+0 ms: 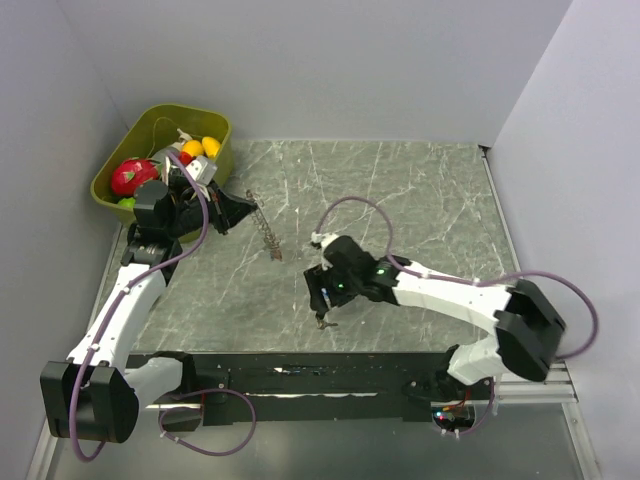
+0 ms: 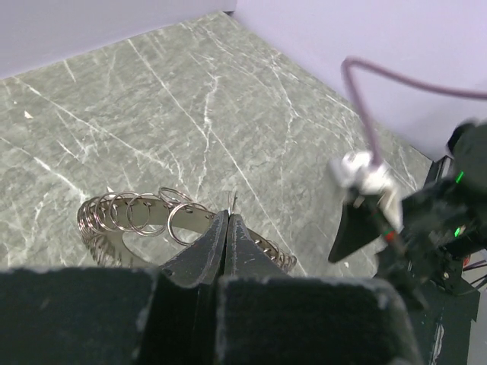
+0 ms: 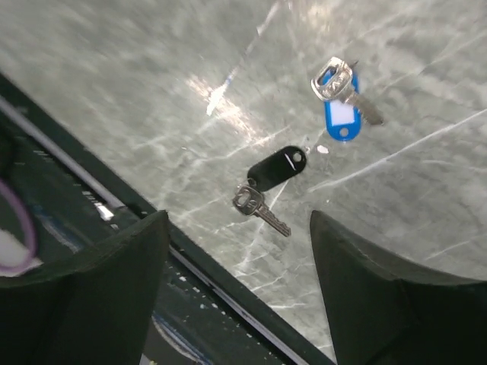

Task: Put the keys on the keyring

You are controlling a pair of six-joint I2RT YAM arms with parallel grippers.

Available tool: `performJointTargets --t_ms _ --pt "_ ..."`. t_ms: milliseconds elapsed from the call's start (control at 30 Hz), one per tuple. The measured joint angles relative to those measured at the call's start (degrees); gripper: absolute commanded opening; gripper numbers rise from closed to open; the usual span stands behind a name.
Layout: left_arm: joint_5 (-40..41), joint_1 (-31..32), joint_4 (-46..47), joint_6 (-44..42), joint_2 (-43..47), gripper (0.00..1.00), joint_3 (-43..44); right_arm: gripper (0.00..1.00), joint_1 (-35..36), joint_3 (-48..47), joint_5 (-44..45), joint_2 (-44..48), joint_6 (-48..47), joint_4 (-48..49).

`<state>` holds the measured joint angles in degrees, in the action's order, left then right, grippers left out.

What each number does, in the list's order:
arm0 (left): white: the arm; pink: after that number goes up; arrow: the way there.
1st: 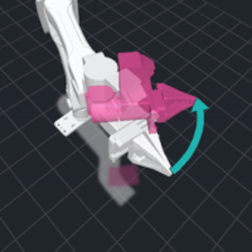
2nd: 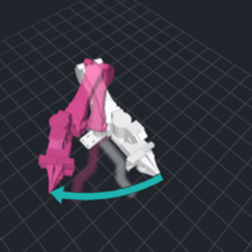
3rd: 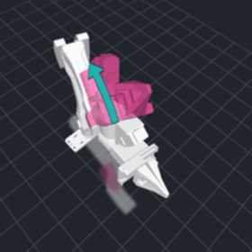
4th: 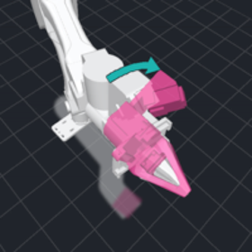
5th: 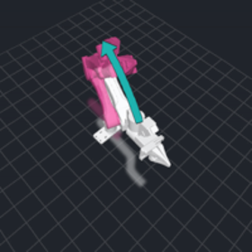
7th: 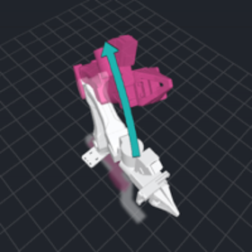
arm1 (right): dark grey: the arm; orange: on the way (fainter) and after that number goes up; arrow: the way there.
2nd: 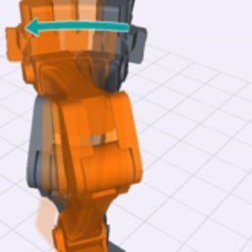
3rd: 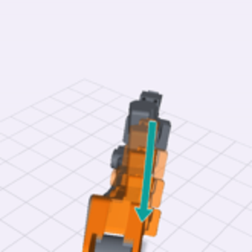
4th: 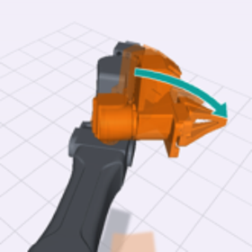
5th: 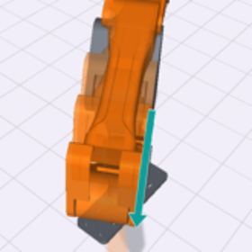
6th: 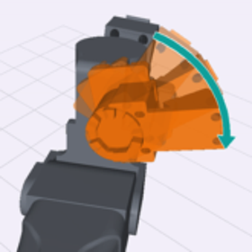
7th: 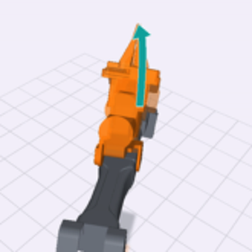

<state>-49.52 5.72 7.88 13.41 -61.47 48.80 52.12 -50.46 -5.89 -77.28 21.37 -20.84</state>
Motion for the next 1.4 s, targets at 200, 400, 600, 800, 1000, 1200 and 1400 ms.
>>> performJointTargets --t_ms 200,400,600,800,1000,1200,1400 --pt "0.37 -0.31 0.07 1.33 0.0 0.01 -0.04 0.69 4.5 -6.34 4.92 -9.86 2.34 -4.68" --pt "0.31 -0.46 0.92 2.78 0.0 0.01 -0.2 0.55 6.23 -8.98 6.84 -17.2 3.69 -6.05" --pt "-0.07 -0.74 0.92 3.32 0.0 0.01 -0.24 0.46 6.25 -8.98 7.19 -18.75 4.92 -7.34" --pt "-0.15 -0.9 1.2 3.72 -0.02 0.01 -0.24 0.41 6.25 -8.72 6.19 -19.02 5.4 -6.64" --pt "-0.52 -1.03 1.31 3.89 -0.04 0.01 -0.24 0.34 6.25 -8.68 4.04 -20.68 5.44 -5.38" --pt "-2.12 -1.2 2.16 4.39 -0.13 0.01 -0.26 0.11 6.23 -8.68 3.21 -22.03 5.55 -5.16" --pt "-2.49 -1.27 2.12 4.33 -0.13 0.01 -0.26 0.0 6.21 -8.68 2.86 -21.57 4.9 -4.76"
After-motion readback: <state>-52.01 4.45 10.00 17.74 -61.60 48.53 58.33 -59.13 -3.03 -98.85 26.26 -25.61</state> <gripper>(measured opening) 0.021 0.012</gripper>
